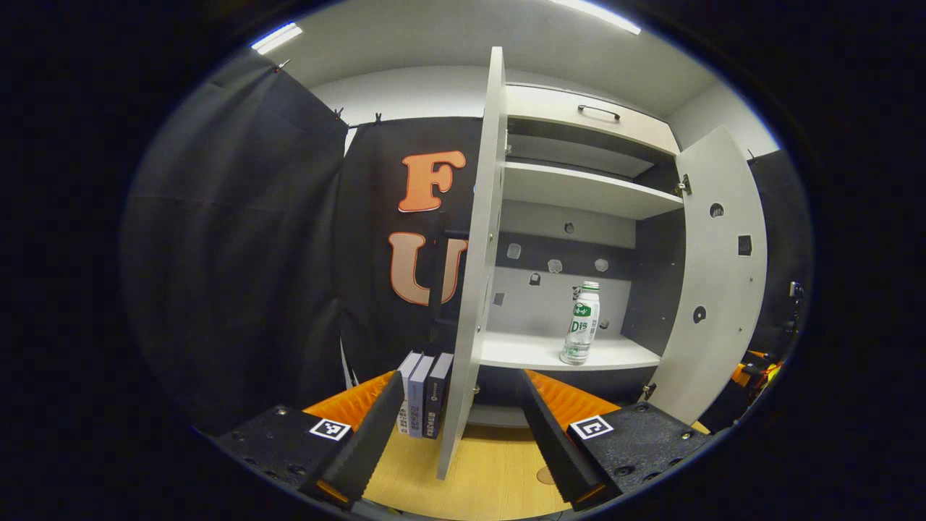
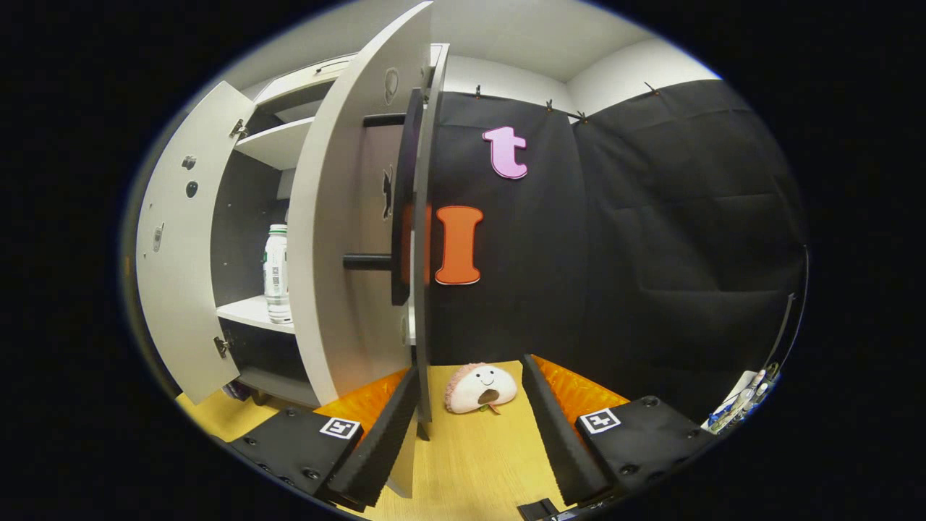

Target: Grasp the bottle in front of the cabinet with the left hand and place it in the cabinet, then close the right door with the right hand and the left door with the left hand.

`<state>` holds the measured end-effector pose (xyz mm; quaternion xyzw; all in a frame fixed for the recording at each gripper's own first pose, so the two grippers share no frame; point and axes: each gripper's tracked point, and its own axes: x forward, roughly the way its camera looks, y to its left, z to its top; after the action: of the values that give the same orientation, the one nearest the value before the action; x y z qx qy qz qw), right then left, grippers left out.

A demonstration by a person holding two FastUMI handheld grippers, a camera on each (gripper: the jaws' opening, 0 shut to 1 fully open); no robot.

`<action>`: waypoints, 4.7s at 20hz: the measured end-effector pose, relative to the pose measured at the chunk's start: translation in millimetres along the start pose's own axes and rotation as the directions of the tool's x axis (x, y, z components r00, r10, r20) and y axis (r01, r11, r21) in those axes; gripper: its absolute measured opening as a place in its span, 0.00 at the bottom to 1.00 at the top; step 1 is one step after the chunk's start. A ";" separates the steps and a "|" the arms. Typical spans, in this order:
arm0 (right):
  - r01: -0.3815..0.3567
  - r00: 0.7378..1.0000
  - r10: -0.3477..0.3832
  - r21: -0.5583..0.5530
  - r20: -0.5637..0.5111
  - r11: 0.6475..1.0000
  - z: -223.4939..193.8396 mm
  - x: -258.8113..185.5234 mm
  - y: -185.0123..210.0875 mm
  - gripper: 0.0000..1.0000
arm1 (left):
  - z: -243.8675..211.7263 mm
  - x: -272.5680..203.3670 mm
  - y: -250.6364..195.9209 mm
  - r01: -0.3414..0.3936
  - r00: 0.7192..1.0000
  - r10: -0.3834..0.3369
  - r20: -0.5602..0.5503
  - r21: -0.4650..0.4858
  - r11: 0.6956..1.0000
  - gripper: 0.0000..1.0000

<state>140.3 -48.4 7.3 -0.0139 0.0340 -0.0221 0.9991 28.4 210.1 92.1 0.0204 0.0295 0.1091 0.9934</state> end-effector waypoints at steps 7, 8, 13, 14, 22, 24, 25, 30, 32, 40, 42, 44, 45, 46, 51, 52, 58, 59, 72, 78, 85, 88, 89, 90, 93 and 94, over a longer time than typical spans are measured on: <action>-0.055 0.998 0.055 -0.023 -0.004 0.998 2.2 -1.1 37.9 0.94 | 2.7 -1.4 8.3 0.001 1.000 0.000 0.018 -0.019 1.000 0.95; -0.061 0.998 0.061 -0.028 -0.004 0.998 2.9 -0.8 41.8 0.94 | 2.9 -1.3 9.2 -0.003 1.000 0.004 0.022 -0.023 1.000 0.95; -0.099 0.995 0.099 -0.005 -0.004 0.995 1.7 2.8 62.2 0.94 | 1.8 -3.0 18.1 -0.031 0.999 0.031 0.022 -0.026 0.999 0.95; -0.110 0.994 0.110 -0.002 -0.004 0.994 1.0 3.6 66.8 0.94 | 1.0 -3.8 21.1 -0.035 0.999 0.035 0.021 -0.028 0.999 0.95; -0.141 0.990 0.141 -0.026 0.000 0.990 4.3 13.4 90.3 0.87 | -6.6 -11.5 41.2 -0.075 0.997 0.075 0.001 -0.031 0.997 0.92; -0.152 0.988 0.152 -0.017 0.003 0.988 3.3 15.4 97.5 0.94 | -9.4 -10.2 44.8 -0.080 0.997 0.080 -0.002 -0.033 0.996 0.95; -0.160 0.987 0.160 -0.016 0.004 0.987 4.0 16.8 99.7 0.94 | -10.7 -8.6 46.5 -0.080 0.997 0.080 -0.004 -0.036 0.996 0.95; -0.201 0.979 0.202 -0.035 0.014 0.979 4.4 29.2 131.3 0.94 | -18.1 1.9 53.4 -0.075 0.997 0.074 -0.009 -0.028 0.997 0.95; -0.232 0.972 0.233 -0.036 0.023 0.972 8.5 34.8 149.3 0.94 | -22.2 9.5 56.8 -0.070 0.998 0.069 -0.006 -0.039 0.997 0.93; -0.262 0.963 0.263 -0.023 0.053 0.965 40.1 40.4 173.9 0.88 | -40.0 45.5 77.0 -0.061 0.998 0.061 -0.023 -0.003 0.998 0.95; -0.252 0.966 0.252 -0.004 0.054 0.968 48.3 42.0 170.0 0.88 | -42.3 57.2 77.6 -0.050 0.999 0.051 -0.021 0.010 0.999 0.95; -0.240 0.969 0.240 -0.002 0.058 0.971 56.1 39.5 160.9 0.87 | -47.5 64.0 78.0 -0.048 0.998 0.049 -0.031 0.005 0.999 0.93; -0.232 0.971 0.232 -0.006 0.060 0.973 59.4 38.3 156.6 0.87 | -48.9 67.6 76.7 -0.046 0.998 0.046 -0.032 -0.003 0.999 0.95; -0.224 0.972 0.224 -0.008 0.065 0.975 62.5 37.5 152.0 0.87 | -49.3 69.4 75.1 -0.042 0.999 0.041 -0.029 -0.008 0.999 0.95; -0.198 0.977 0.198 -0.011 0.074 0.980 69.9 32.0 134.6 0.87 | -51.2 74.7 73.1 -0.038 0.999 0.038 -0.036 0.004 0.999 0.95; -0.195 0.978 0.196 -0.016 0.072 0.981 69.7 30.9 131.6 0.88 | -50.6 74.4 73.6 -0.038 0.999 0.038 -0.038 0.002 0.999 0.94; -0.164 0.984 0.166 -0.026 0.065 0.986 73.2 20.9 111.4 0.95 | -56.9 74.4 46.1 0.014 0.998 -0.016 -0.059 -0.034 0.999 0.94; -0.160 0.985 0.161 -0.024 0.067 0.987 74.5 18.9 108.4 0.95 | -57.6 74.9 38.1 0.032 0.997 -0.034 -0.062 -0.040 0.999 0.93; -0.094 0.993 0.096 -0.021 0.075 0.995 83.4 -17.3 54.1 0.95 | -64.5 89.2 -40.4 0.174 0.982 -0.173 -0.072 0.001 0.985 0.93; -0.074 0.995 0.075 -0.009 0.067 0.997 79.3 -26.9 40.1 0.95 | -64.9 99.9 -53.0 0.177 0.982 -0.177 -0.072 -0.015 0.984 0.93; -0.041 0.997 0.042 -0.010 0.067 0.999 78.1 -29.6 25.8 0.95 | -68.1 122.3 -83.5 0.228 0.971 -0.230 -0.073 -0.028 0.973 0.93; -0.012 0.997 0.012 -0.004 0.070 1.000 78.5 -31.4 15.1 0.95 | -73.4 140.2 -103.9 0.258 0.962 -0.261 -0.074 -0.053 0.965 0.93; -0.004 0.997 0.004 -0.002 0.071 1.000 78.5 -31.5 12.2 0.95 | -74.2 146.8 -110.0 0.265 0.960 -0.269 -0.073 -0.060 0.962 0.94; 0.001 0.998 -0.001 -0.001 0.069 1.000 78.1 -31.1 10.4 0.95 | -75.8 156.0 -115.1 0.265 0.960 -0.269 -0.074 -0.062 0.962 0.93; 0.022 0.998 -0.021 -0.010 0.061 1.000 74.8 -29.7 1.5 0.88 | -83.7 177.6 -131.7 0.265 0.958 -0.272 -0.092 -0.078 0.961 0.94; 0.028 0.998 -0.027 -0.010 0.058 1.000 72.8 -28.5 -0.2 0.88 | -83.1 181.2 -135.1 0.265 0.959 -0.270 -0.089 -0.071 0.962 0.94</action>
<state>116.9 -45.4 81.8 -0.0204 0.0051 -0.0352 0.9992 228.9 120.6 -7.0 -0.0181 0.0775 -0.0245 0.9965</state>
